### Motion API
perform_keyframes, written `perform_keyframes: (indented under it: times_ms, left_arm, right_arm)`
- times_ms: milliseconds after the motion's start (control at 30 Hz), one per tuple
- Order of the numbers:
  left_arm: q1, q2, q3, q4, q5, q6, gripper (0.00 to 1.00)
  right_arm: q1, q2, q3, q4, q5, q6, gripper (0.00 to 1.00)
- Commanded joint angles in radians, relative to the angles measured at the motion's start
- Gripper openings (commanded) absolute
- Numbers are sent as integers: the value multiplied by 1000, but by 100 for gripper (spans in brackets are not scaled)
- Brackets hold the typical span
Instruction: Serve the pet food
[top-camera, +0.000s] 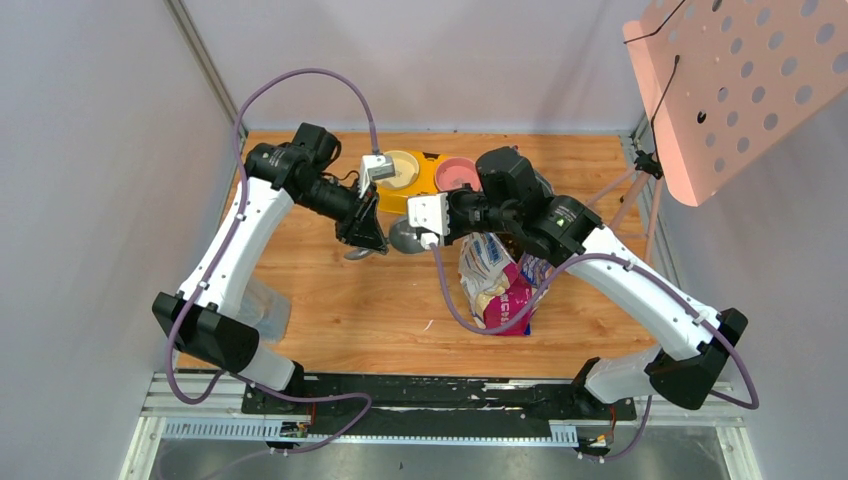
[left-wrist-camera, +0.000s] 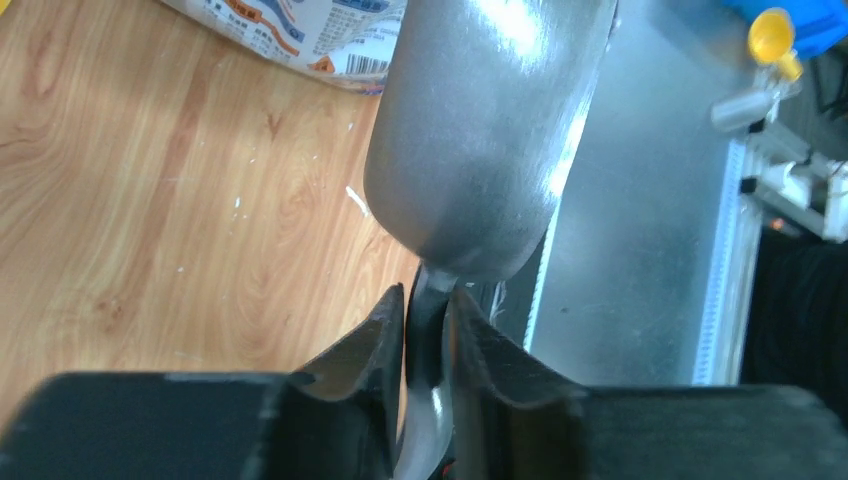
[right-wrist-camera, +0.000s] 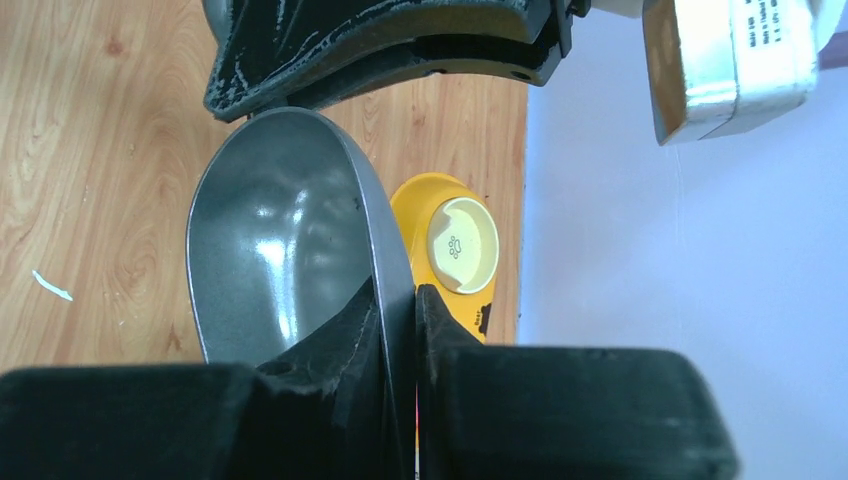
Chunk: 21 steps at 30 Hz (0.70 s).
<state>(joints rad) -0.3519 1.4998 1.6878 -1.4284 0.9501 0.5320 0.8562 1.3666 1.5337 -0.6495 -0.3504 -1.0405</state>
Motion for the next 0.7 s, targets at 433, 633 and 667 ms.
perform_keyframes:
  times_ms: [433,633,667]
  left_arm:
    - [200,-139,-174,951,47,-1144,85]
    - [215,-93,-257,1312,202,-1440,78]
    - [220,-78,-248,1288,205,-1435,78]
  right_arm:
    - [-193,13,137,97,-37,853,0]
    - [-232,52,195,107,-77,997,0]
    - [-234,56,198,109,-82,1006,0]
